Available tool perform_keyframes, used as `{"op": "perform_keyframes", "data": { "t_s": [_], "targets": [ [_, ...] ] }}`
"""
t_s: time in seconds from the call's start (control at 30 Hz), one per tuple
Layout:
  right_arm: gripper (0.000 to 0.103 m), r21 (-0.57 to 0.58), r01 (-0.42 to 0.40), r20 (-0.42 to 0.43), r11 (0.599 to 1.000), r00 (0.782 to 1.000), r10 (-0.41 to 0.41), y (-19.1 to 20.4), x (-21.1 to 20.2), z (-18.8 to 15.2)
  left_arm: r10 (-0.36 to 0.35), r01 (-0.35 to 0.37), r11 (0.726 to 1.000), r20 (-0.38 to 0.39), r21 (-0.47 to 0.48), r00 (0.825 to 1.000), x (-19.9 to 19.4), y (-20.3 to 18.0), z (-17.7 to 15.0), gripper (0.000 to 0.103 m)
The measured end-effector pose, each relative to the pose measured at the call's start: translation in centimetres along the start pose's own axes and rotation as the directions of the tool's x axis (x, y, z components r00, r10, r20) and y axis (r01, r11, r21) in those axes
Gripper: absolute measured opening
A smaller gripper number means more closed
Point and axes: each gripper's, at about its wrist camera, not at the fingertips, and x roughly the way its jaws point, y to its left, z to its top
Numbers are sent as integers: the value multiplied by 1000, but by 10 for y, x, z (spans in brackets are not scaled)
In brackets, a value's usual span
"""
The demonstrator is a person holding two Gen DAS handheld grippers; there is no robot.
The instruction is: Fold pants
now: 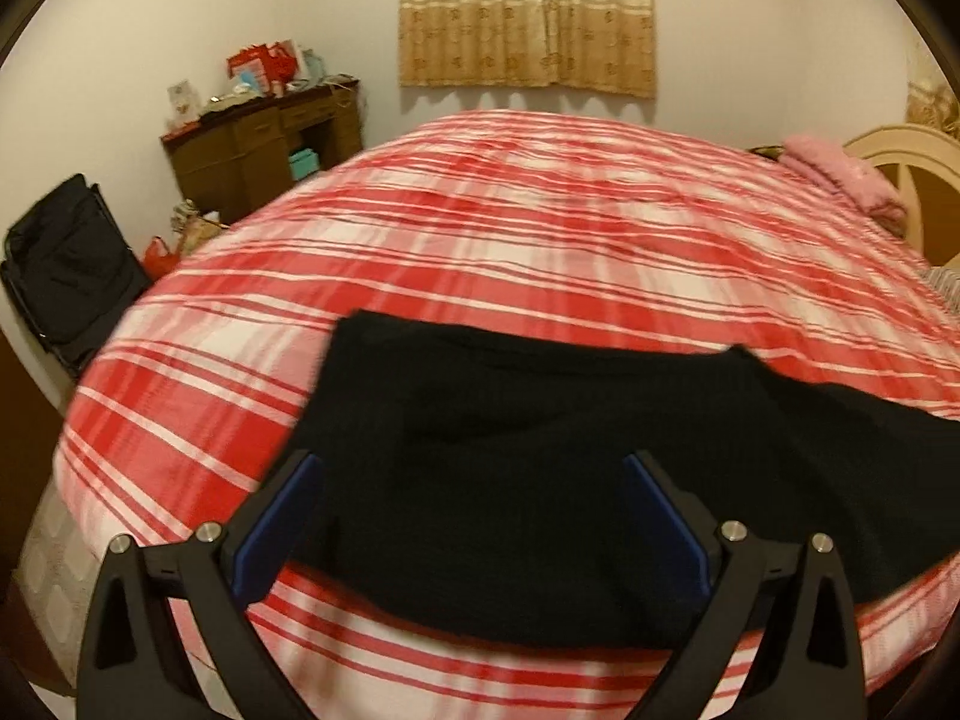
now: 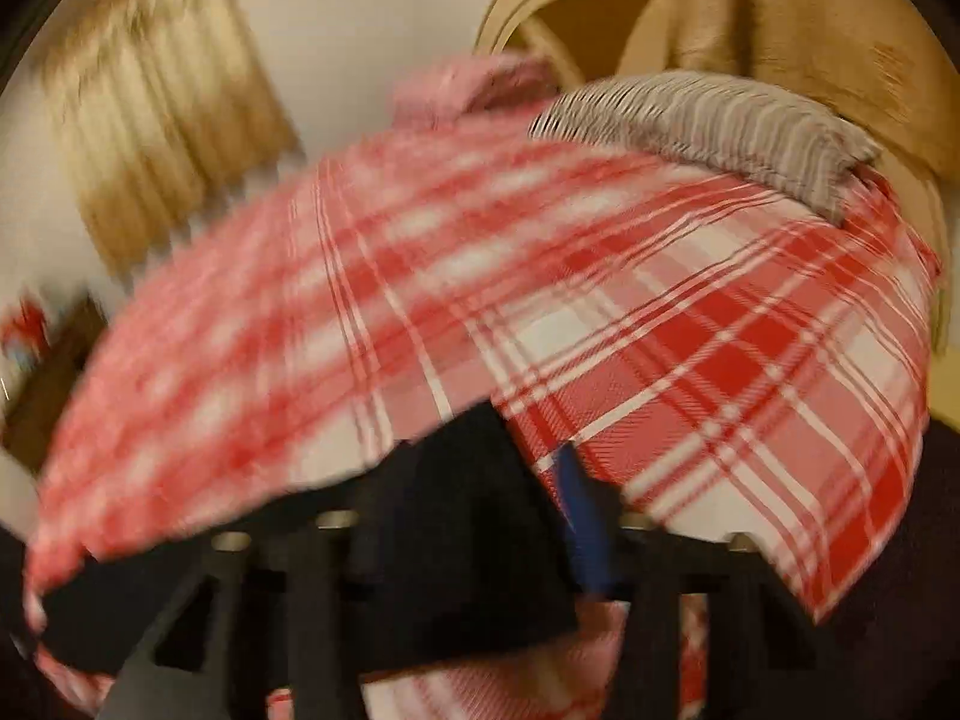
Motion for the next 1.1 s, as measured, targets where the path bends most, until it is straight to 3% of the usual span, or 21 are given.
{"op": "perform_keyframes", "data": {
  "t_s": [0.07,0.13,0.23,0.4,0.5,0.53,0.63,0.77,0.87,0.9,0.97,1.0,1.03,1.1],
  "targets": [
    [37,-65,44,-23,997,999,-46,8,16,0,-24,24,1000,-33,5,999,5,-10,-5,101],
    [15,-108,57,-46,993,997,-63,12,24,-3,-9,11,1000,-65,24,998,13,-18,-9,101],
    [10,-134,39,-26,990,999,-42,13,21,-3,13,-9,999,-94,41,996,21,-24,-15,101],
    [9,-79,36,60,996,998,-31,4,10,9,41,-38,999,-136,28,990,32,-25,-22,102],
    [8,-77,58,28,995,998,-55,-2,27,11,64,-60,997,-124,42,990,32,-30,-25,102],
    [8,-74,31,-3,997,1000,-31,-6,37,9,67,-62,997,-119,42,991,31,-30,-27,102],
    [9,32,-34,16,999,999,33,-25,33,11,63,-59,997,-121,39,991,30,-29,-28,102],
    [9,281,-192,148,940,977,155,-67,-4,8,67,-63,997,-120,40,990,31,-29,-27,103],
    [10,303,-251,144,919,966,216,-71,-27,-8,70,-67,997,-113,35,991,31,-31,-27,103],
    [13,293,-253,142,922,965,219,-68,-33,-15,72,-69,997,-111,31,991,32,-31,-27,103],
    [34,293,-255,154,921,964,218,-64,-43,-34,72,-70,997,-109,24,991,32,-31,-27,103],
    [61,305,-262,167,916,961,219,-64,-46,-42,72,-70,997,-109,22,991,32,-31,-27,103],
    [75,319,-273,189,908,957,222,-66,-48,-49,71,-69,997,-110,22,991,32,-31,-27,103],
    [75,343,-296,207,891,950,236,-66,-47,-59,65,-62,998,-118,24,991,31,-31,-26,103]
  ]
}}
